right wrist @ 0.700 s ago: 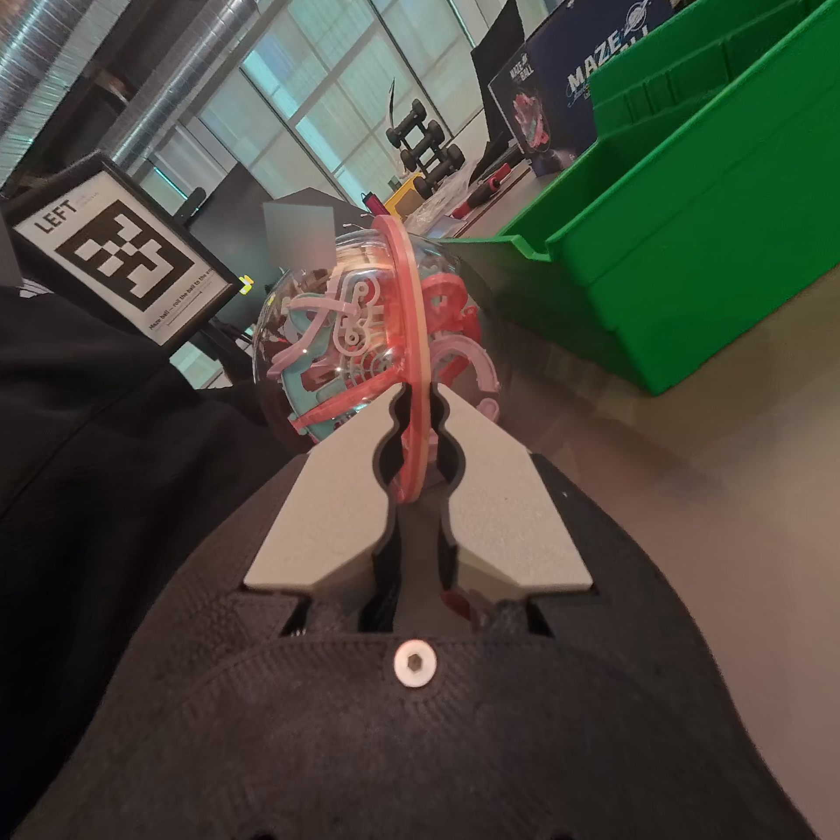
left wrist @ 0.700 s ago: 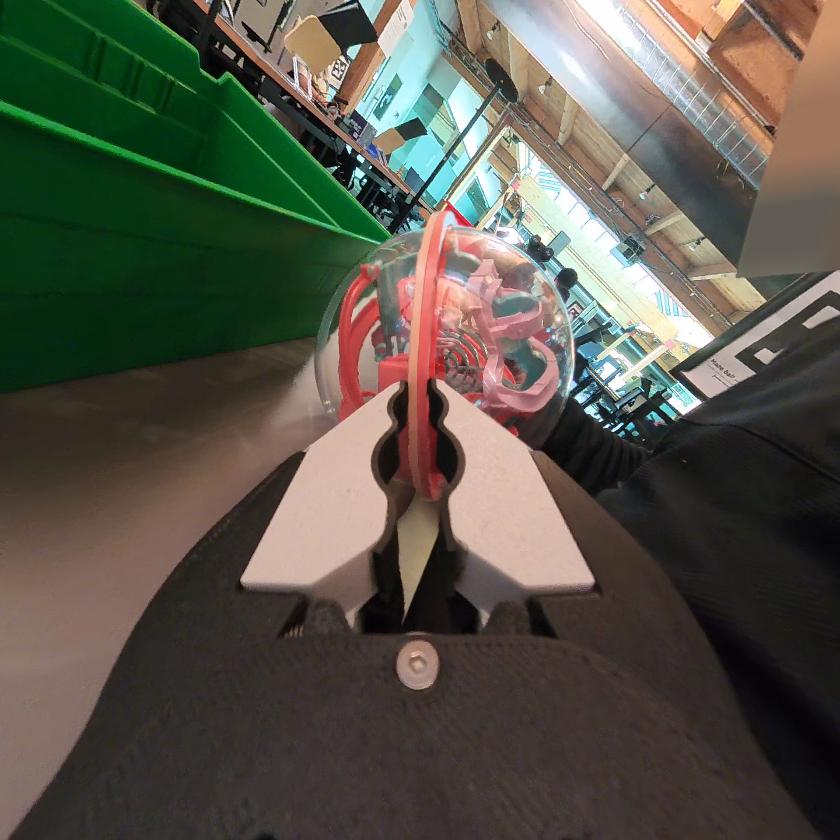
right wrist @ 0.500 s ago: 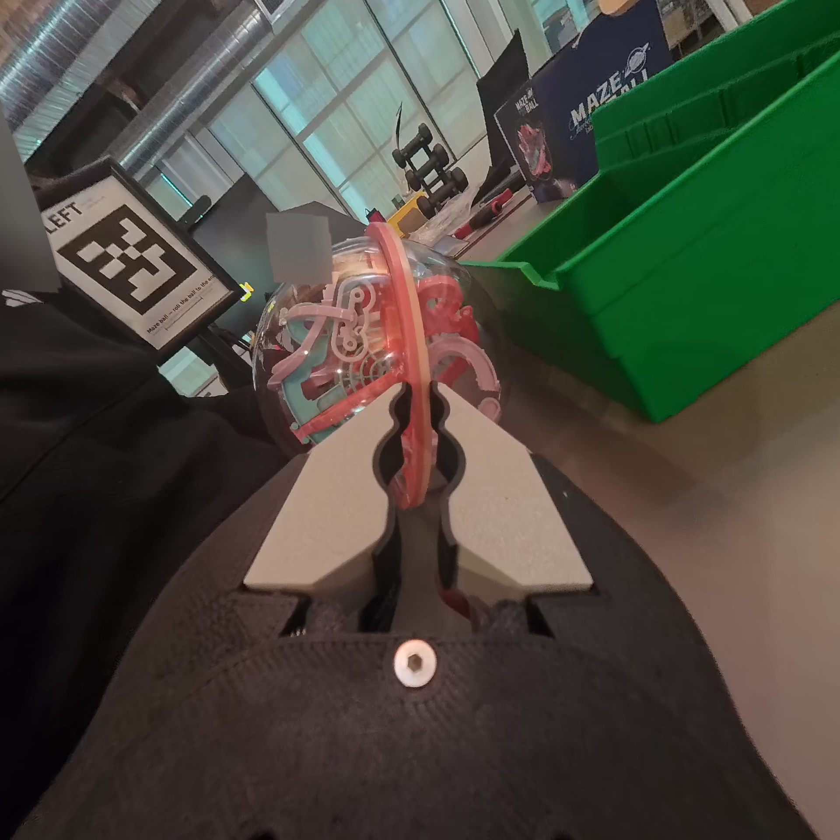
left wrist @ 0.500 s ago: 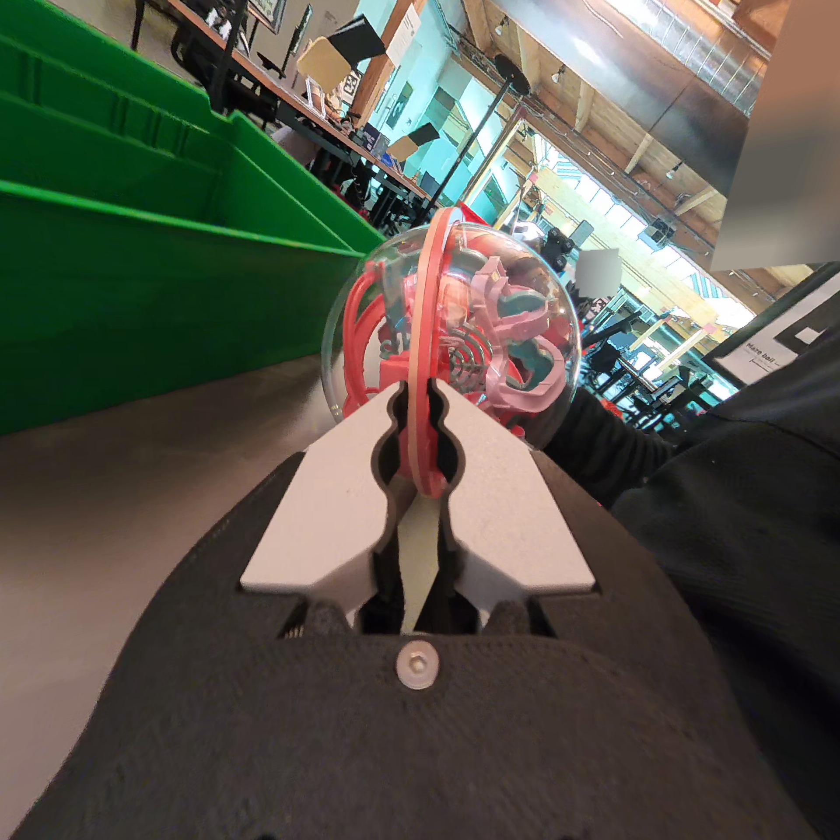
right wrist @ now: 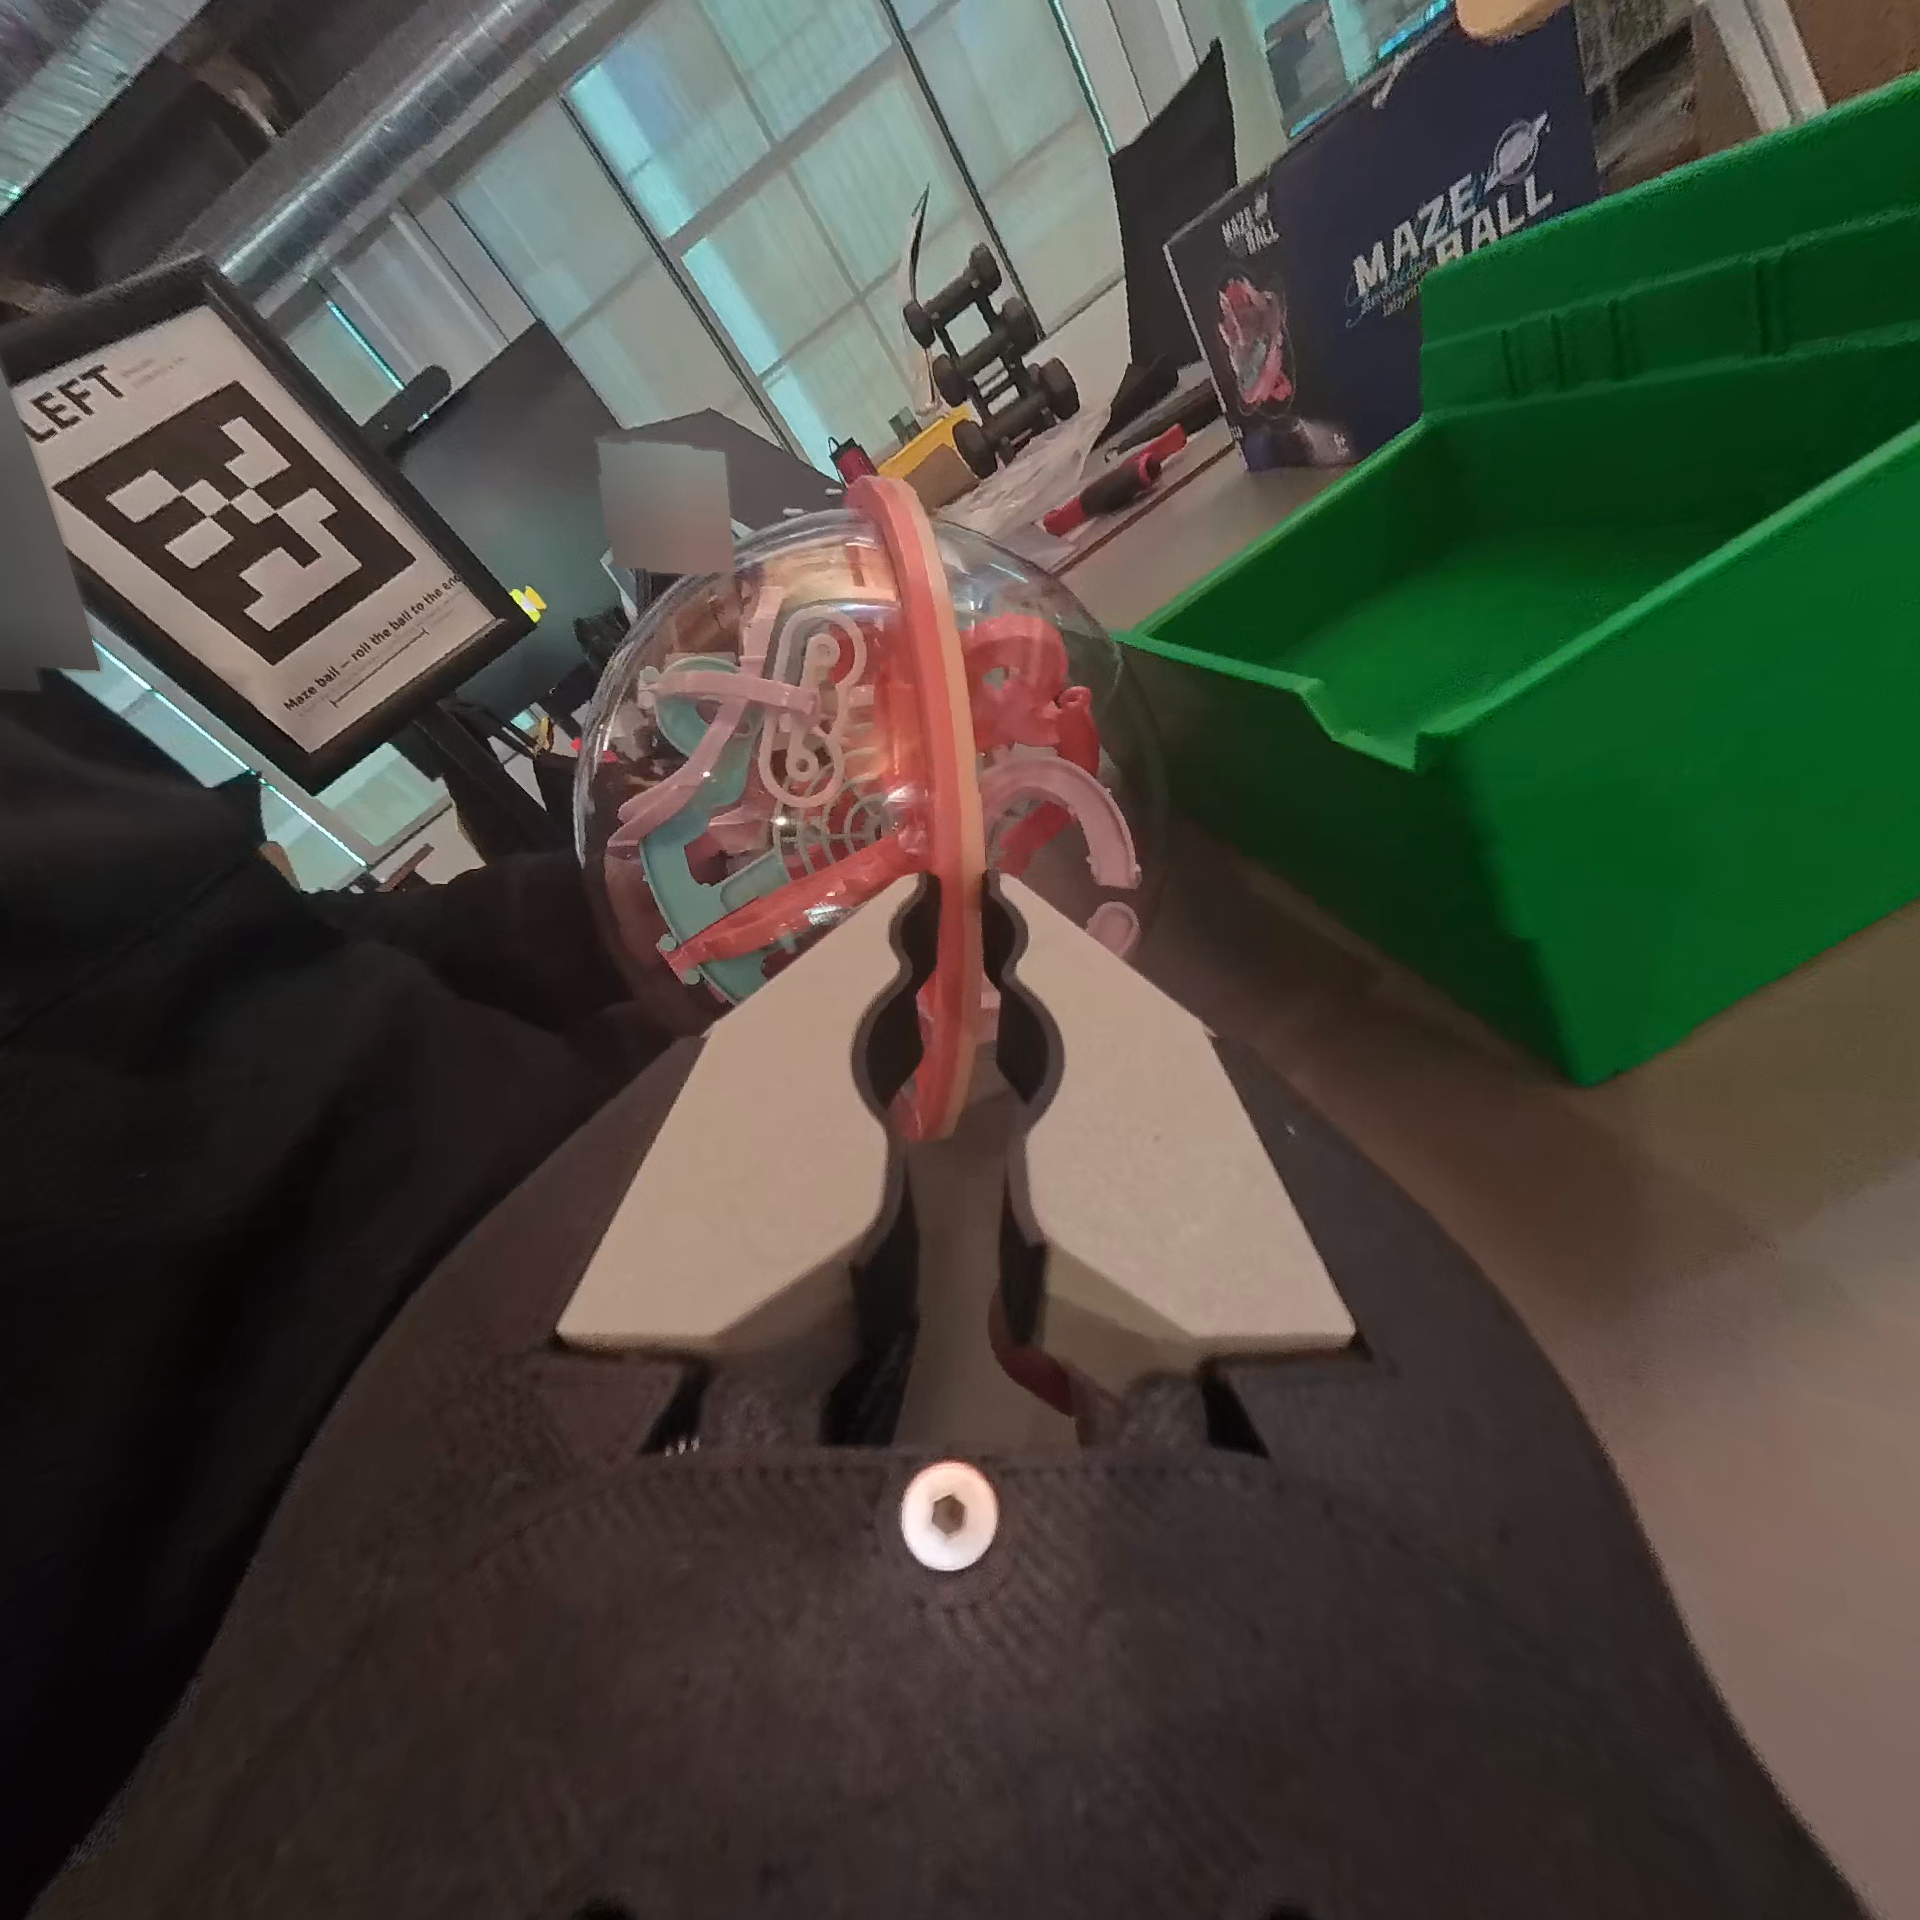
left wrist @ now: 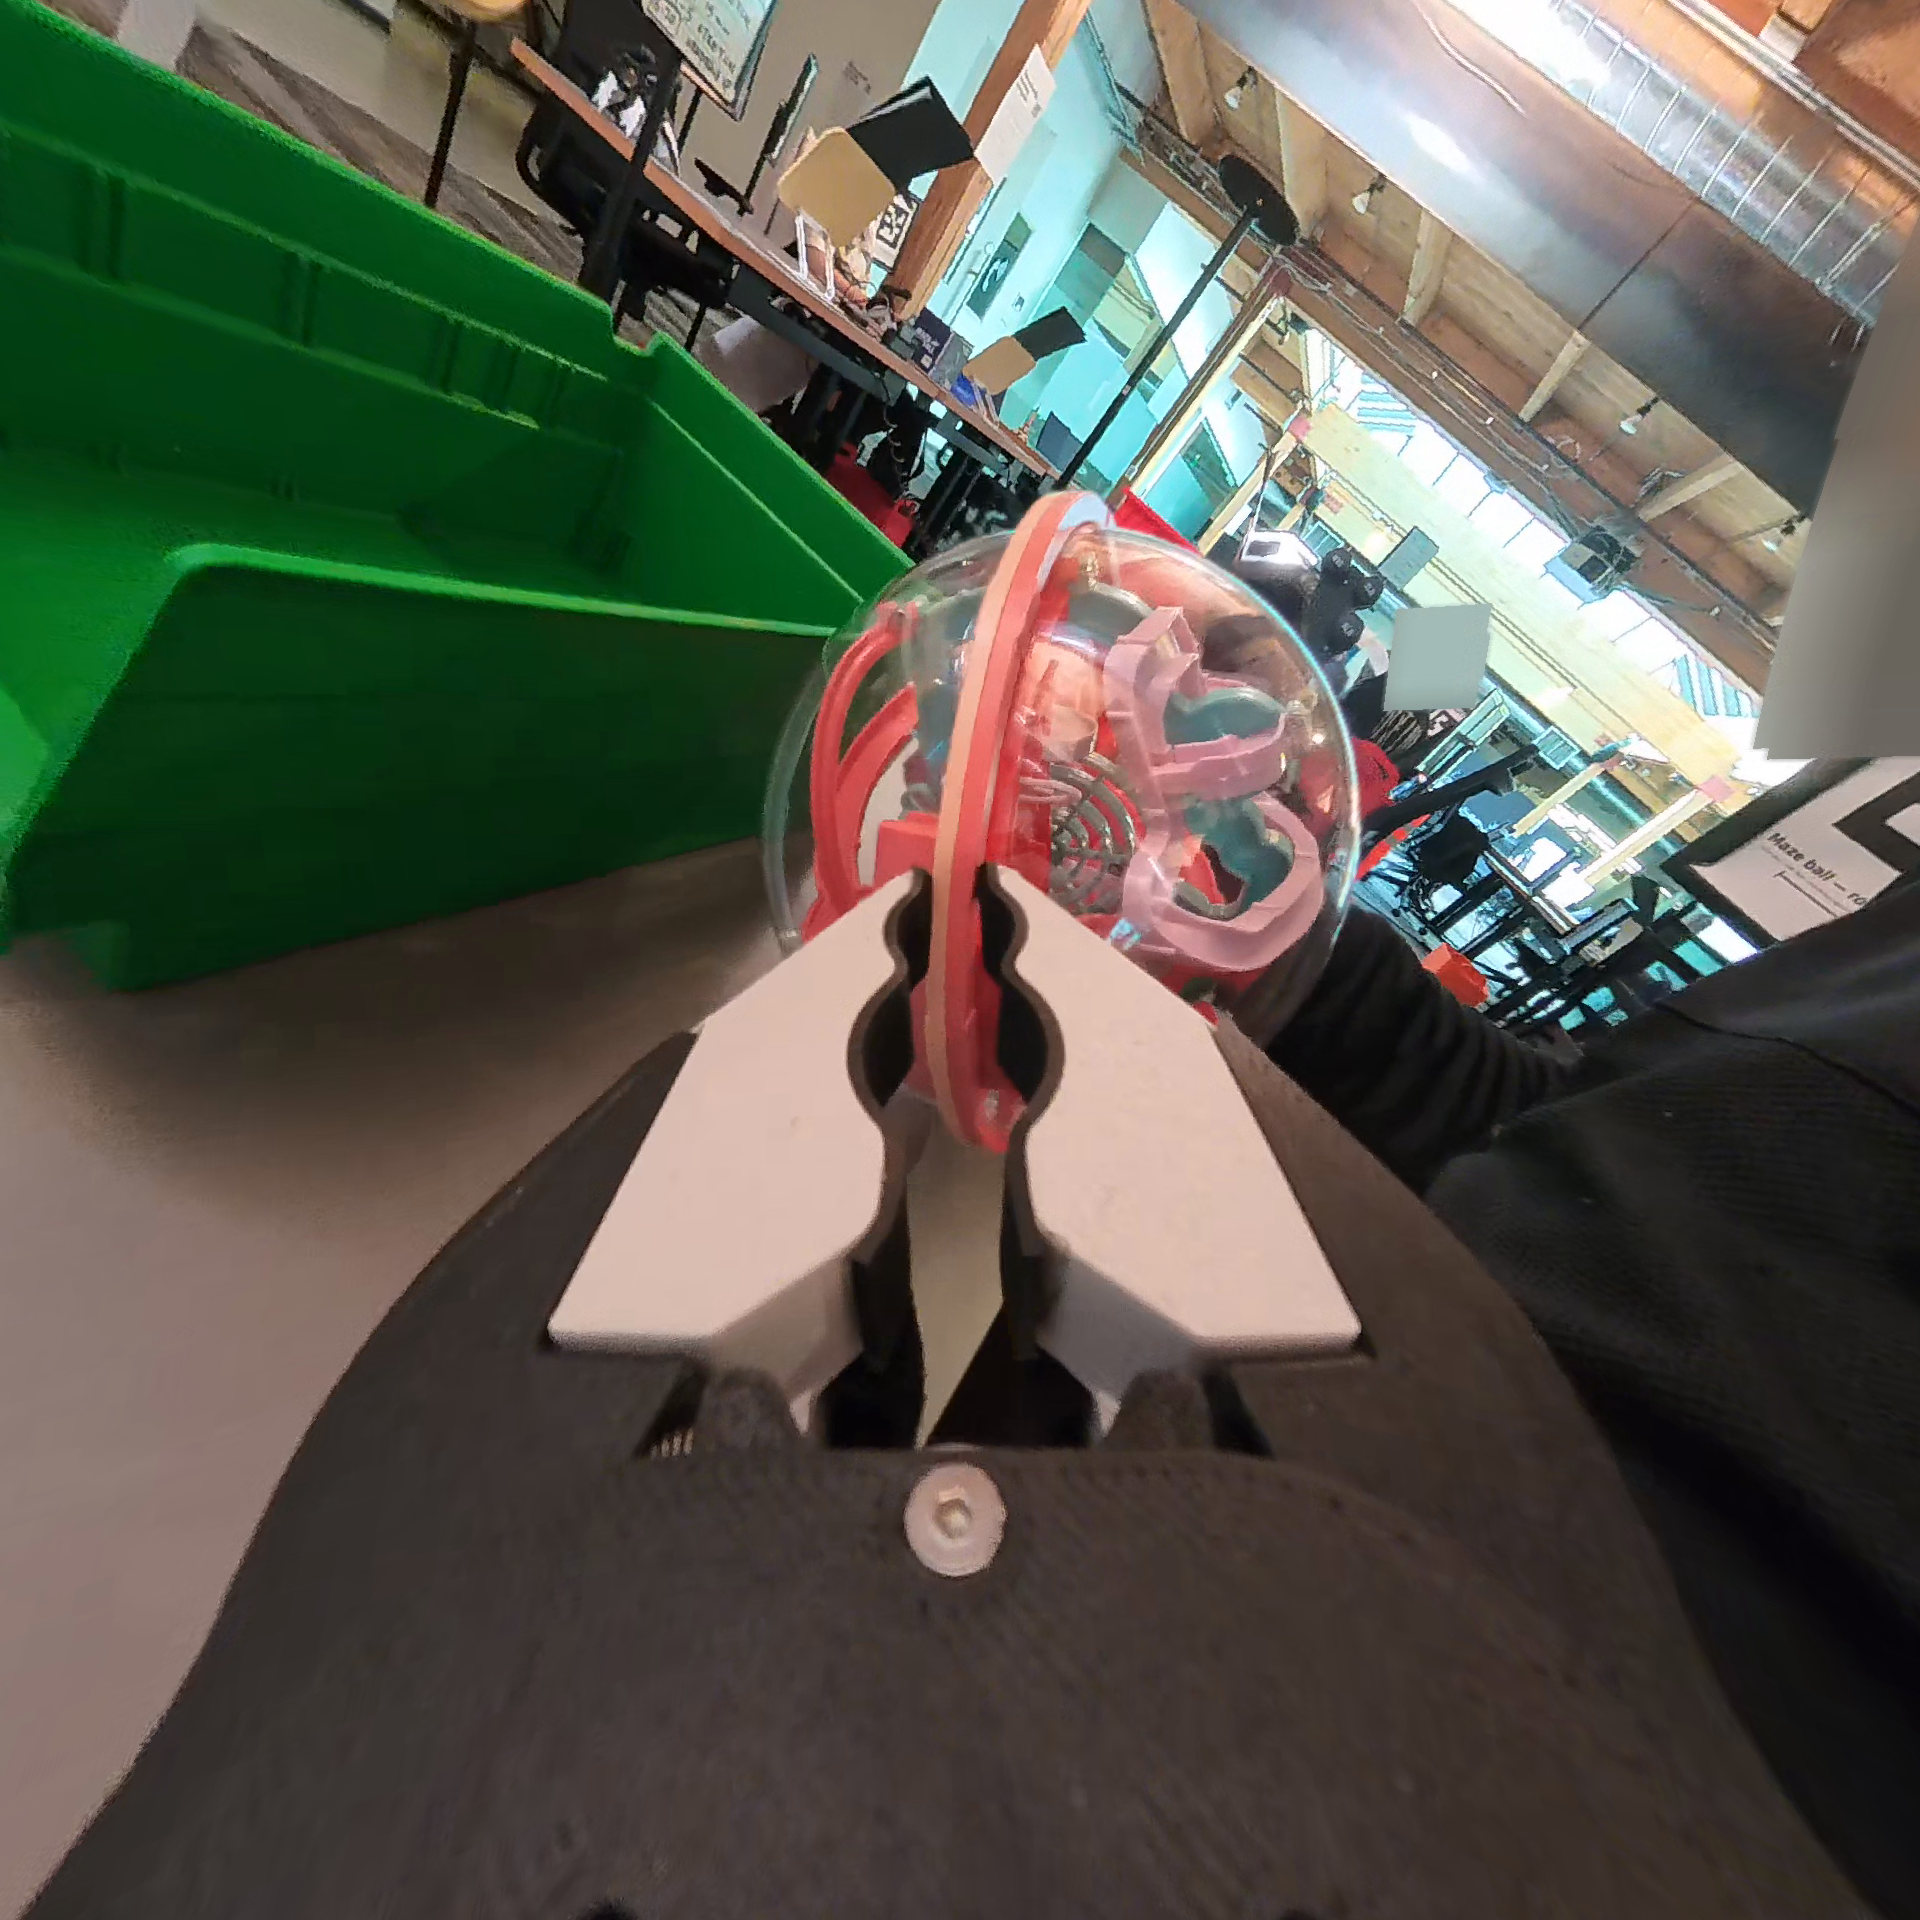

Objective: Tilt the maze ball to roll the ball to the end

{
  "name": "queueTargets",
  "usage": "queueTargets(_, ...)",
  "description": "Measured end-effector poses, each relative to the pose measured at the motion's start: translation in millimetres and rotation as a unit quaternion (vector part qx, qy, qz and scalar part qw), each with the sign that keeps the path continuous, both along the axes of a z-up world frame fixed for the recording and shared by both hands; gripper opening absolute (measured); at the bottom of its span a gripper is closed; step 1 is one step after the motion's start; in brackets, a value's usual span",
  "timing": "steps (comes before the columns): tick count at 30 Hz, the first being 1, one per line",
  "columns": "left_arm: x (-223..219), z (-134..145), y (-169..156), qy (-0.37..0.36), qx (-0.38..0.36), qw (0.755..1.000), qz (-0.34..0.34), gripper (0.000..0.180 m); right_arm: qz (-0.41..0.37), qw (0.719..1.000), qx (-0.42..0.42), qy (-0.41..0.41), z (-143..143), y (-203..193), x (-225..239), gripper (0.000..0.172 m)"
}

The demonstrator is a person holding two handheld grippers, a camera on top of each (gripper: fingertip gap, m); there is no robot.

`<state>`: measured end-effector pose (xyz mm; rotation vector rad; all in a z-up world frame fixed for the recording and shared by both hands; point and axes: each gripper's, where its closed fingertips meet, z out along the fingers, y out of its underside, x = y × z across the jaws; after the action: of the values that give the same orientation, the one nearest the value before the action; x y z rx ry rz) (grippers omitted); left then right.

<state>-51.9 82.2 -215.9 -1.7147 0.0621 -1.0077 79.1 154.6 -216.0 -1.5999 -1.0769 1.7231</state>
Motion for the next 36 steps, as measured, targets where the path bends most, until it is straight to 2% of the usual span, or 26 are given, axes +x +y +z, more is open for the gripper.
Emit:
queueTargets(5, -3, 9, -4, -0.021, -0.015, 1.0, -0.001, 0.007, 0.012, 0.999, -0.035, -0.026, -6, -1, -5, 0.007)
queueTargets(11, -7, 1, -8, -0.011, -0.051, 0.999, 0.006, 0.007, 0.015, 0.996, -0.056, -0.061, -21, -3, -11, 0.006)
queueTargets(17, -11, -5, -10, -0.004, -0.061, 0.998, 0.008, 0.007, 0.012, 0.997, -0.028, -0.072, -26, -4, -16, 0.006)
queueTargets(21, -11, -3, -11, -0.007, -0.068, 0.998, -0.003, 0.007, 0.022, 0.996, -0.045, -0.067, -23, -4, -17, 0.006)
queueTargets(27, -6, 3, -13, -0.053, -0.086, 0.994, -0.028, 0.007, 0.035, 0.992, -0.106, -0.057, -17, 1, -17, 0.006)
queueTargets(32, -9, -3, -12, -0.1, -0.112, 0.988, -0.022, 0.007, 0.043, 0.989, -0.124, -0.071, -24, 0, -18, 0.006)
queueTargets(36, -8, -8, -13, -0.107, -0.125, 0.986, -0.024, 0.006, 0.038, 0.987, -0.136, -0.076, -26, 1, -19, 0.006)
